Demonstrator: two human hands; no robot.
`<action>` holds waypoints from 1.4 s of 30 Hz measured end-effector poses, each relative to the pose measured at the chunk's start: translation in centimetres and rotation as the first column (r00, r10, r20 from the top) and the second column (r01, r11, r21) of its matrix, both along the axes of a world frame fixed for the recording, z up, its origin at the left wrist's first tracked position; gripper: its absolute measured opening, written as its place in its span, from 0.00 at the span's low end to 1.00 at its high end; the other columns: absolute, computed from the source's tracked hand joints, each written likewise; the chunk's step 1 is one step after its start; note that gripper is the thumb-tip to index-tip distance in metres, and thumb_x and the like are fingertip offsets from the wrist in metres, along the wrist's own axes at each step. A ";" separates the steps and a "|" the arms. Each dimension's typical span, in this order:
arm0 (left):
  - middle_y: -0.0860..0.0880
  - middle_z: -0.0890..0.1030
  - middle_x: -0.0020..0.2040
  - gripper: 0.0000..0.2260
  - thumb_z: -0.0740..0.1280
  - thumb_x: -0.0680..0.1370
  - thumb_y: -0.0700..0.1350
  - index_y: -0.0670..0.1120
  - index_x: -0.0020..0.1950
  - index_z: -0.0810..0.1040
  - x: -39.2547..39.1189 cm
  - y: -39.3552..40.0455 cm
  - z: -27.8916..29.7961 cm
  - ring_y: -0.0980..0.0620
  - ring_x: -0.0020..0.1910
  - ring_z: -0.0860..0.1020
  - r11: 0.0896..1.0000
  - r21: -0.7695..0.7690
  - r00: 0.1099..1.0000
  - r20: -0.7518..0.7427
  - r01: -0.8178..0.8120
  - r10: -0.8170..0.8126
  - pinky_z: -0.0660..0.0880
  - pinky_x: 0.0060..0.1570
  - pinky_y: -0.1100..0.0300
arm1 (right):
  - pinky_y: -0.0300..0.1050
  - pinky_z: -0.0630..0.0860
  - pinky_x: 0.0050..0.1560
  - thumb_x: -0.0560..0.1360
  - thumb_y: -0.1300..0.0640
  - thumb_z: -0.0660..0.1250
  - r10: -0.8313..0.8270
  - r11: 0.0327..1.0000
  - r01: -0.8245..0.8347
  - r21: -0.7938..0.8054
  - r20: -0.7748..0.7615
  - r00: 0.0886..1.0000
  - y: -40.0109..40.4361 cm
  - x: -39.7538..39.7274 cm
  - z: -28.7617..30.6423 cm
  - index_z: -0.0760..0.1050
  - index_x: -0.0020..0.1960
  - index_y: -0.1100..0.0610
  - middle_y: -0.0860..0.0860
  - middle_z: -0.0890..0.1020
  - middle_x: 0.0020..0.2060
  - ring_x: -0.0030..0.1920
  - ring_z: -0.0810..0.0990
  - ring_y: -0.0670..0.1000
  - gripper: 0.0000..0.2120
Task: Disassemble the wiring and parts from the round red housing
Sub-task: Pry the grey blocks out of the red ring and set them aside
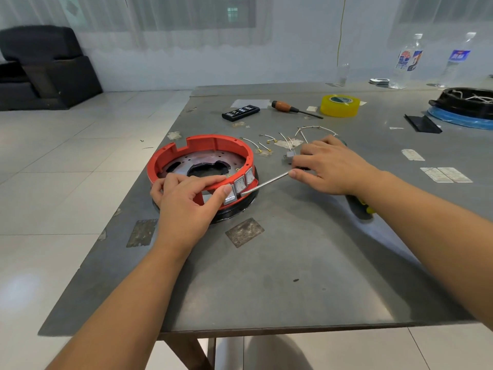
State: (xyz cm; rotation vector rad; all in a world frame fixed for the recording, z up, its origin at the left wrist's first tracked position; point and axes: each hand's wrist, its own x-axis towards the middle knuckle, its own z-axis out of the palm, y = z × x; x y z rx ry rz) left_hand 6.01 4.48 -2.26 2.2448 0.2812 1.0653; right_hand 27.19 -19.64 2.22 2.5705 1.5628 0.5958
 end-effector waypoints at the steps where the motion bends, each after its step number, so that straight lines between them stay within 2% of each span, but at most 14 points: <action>1: 0.69 0.76 0.45 0.10 0.70 0.76 0.63 0.66 0.56 0.82 0.0 0.0 0.0 0.61 0.55 0.63 1.000 -0.001 1.000 0.002 0.003 -0.003 0.62 0.64 0.47 | 0.53 0.69 0.57 0.81 0.34 0.43 -0.014 1.000 0.014 -0.001 -0.017 1.000 -0.5 -0.3 -0.1 0.76 0.53 0.47 0.46 0.73 0.44 0.51 0.77 0.52 0.27; 4: 0.69 0.76 0.45 0.10 0.70 0.76 0.63 0.67 0.56 0.81 0.0 -0.1 0.0 0.62 0.53 0.62 1.000 0.000 1.000 0.000 0.008 -0.008 0.63 0.64 0.43 | 0.51 0.67 0.57 0.80 0.33 0.42 -0.040 0.999 0.040 -0.009 -0.036 0.999 -1.5 -1.7 -0.3 0.77 0.53 0.46 0.44 0.70 0.43 0.51 0.77 0.52 0.28; 9: 0.69 0.75 0.46 0.11 0.69 0.76 0.65 0.67 0.57 0.81 -0.1 -0.1 0.0 0.62 0.54 0.62 1.000 0.004 1.000 0.003 0.002 -0.002 0.64 0.64 0.41 | 0.50 0.67 0.57 0.79 0.32 0.47 -0.030 0.999 0.033 0.021 -0.162 0.986 -1.1 -4.9 -1.3 0.71 0.52 0.47 0.45 0.78 0.46 0.50 0.77 0.50 0.23; 14: 0.69 0.76 0.47 0.12 0.68 0.76 0.66 0.67 0.57 0.82 -0.1 0.0 0.0 0.60 0.56 0.63 1.000 -0.003 1.000 -0.020 -0.002 0.002 0.63 0.66 0.43 | 0.52 0.69 0.60 0.79 0.31 0.53 -0.077 0.997 0.082 0.012 -0.234 0.969 1.5 -7.4 -2.7 0.70 0.53 0.46 0.44 0.78 0.47 0.50 0.77 0.49 0.20; 21: 0.69 0.77 0.46 0.15 0.66 0.75 0.68 0.66 0.58 0.82 0.0 0.0 -0.1 0.62 0.55 0.62 1.000 -0.008 1.000 -0.019 -0.007 0.007 0.65 0.65 0.41 | 0.51 0.68 0.61 0.79 0.32 0.54 -0.100 0.983 0.130 0.128 -0.220 0.970 3.1 -8.7 -4.2 0.70 0.52 0.47 0.45 0.74 0.47 0.51 0.75 0.50 0.20; 27: 0.70 0.76 0.46 0.11 0.69 0.76 0.64 0.67 0.57 0.81 0.0 0.0 -0.1 0.63 0.54 0.62 1.000 0.002 1.000 -0.013 -0.006 0.006 0.65 0.65 0.40 | 0.51 0.70 0.58 0.80 0.32 0.54 -0.086 0.987 0.111 0.112 -0.200 0.976 3.1 -9.0 -4.5 0.72 0.54 0.48 0.47 0.73 0.51 0.52 0.74 0.51 0.22; 32: 0.69 0.76 0.46 0.12 0.71 0.77 0.64 0.64 0.58 0.84 0.0 0.0 -0.1 0.62 0.55 0.62 1.000 0.012 1.000 -0.003 -0.010 0.010 0.64 0.65 0.43 | 0.52 0.71 0.62 0.78 0.32 0.58 -0.007 0.981 0.037 0.190 -0.159 0.987 3.5 -9.2 -3.4 0.72 0.62 0.50 0.48 0.76 0.57 0.58 0.75 0.51 0.24; 37: 0.67 0.78 0.46 0.15 0.70 0.76 0.66 0.62 0.58 0.85 -0.2 -0.1 0.2 0.61 0.53 0.65 0.999 0.048 1.000 0.025 -0.002 0.001 0.58 0.61 0.56 | 0.52 0.75 0.59 0.76 0.41 0.68 0.300 0.906 -0.247 0.344 -0.109 0.948 6.5 -9.6 -1.4 0.72 0.65 0.54 0.51 0.75 0.61 0.61 0.75 0.53 0.24; 40: 0.66 0.79 0.45 0.20 0.66 0.74 0.67 0.58 0.59 0.86 -0.3 0.0 0.3 0.60 0.52 0.65 0.998 0.058 0.999 0.029 0.015 -0.017 0.54 0.58 0.74 | 0.51 0.76 0.57 0.73 0.45 0.75 0.382 0.871 -0.314 0.379 -0.120 0.916 8.0 -9.6 -1.6 0.74 0.61 0.57 0.53 0.75 0.58 0.57 0.75 0.52 0.23; 42: 0.67 0.79 0.45 0.20 0.66 0.74 0.67 0.60 0.59 0.86 -0.3 0.1 0.4 0.59 0.52 0.65 0.997 0.069 1.000 0.015 0.020 -0.021 0.52 0.57 0.77 | 0.51 0.76 0.55 0.73 0.48 0.76 0.401 0.843 -0.321 0.432 -0.107 0.910 8.5 -9.5 -2.2 0.75 0.58 0.58 0.54 0.75 0.56 0.55 0.75 0.53 0.21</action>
